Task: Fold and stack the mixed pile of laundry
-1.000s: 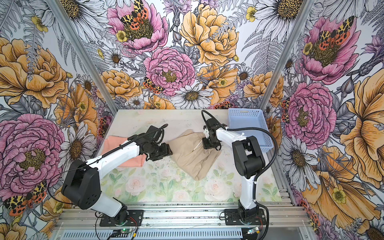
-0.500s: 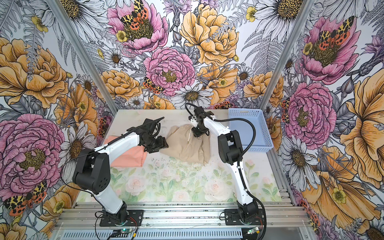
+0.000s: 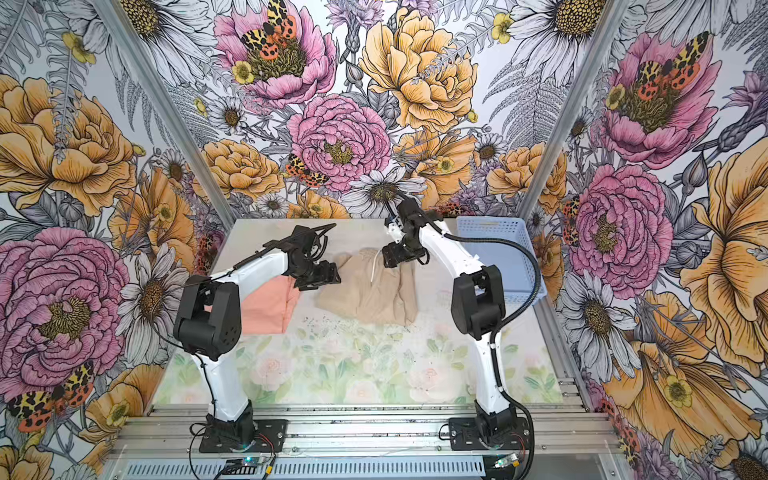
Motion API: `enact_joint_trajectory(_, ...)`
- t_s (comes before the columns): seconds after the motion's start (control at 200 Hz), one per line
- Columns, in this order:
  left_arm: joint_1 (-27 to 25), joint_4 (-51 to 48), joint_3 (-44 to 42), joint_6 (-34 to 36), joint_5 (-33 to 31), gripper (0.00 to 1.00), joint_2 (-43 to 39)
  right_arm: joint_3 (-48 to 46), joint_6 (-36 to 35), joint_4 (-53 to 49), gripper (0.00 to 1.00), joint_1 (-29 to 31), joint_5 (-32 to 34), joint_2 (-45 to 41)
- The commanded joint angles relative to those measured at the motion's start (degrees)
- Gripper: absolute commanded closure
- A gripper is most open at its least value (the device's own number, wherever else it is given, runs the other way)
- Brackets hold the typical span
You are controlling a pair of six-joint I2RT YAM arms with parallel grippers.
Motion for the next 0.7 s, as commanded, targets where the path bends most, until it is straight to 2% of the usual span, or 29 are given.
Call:
enact_joint_trajectory(0.0,0.1,-0.1,2.7,6.1,-2.6,0.05,1.7,-11.1,8.8,7.2,0.09,0.1,-2.8,-7.6)
enact_joint_trajectory(0.095,0.0,0.0,4.2,8.1,-2.7,0.01,3.5,-22.3,14.1,15.5,0.01,-0.4,-3.3,-13.7)
enact_joint_trajectory(0.27,0.1,0.3,5.6,10.0,-0.3,0.01,7.1,-36.0,18.9,27.1,0.00,-2.0,-5.0,-17.4)
enact_joint_trajectory(0.515,-0.4,1.4,5.8,9.6,2.4,0.07,9.5,-40.9,20.2,33.6,0.00,-4.7,-6.5,-15.4)
enact_joint_trajectory(0.695,-0.4,2.0,5.1,8.6,3.8,0.20,10.7,-40.0,20.8,34.8,0.01,-5.3,-8.6,-11.2)
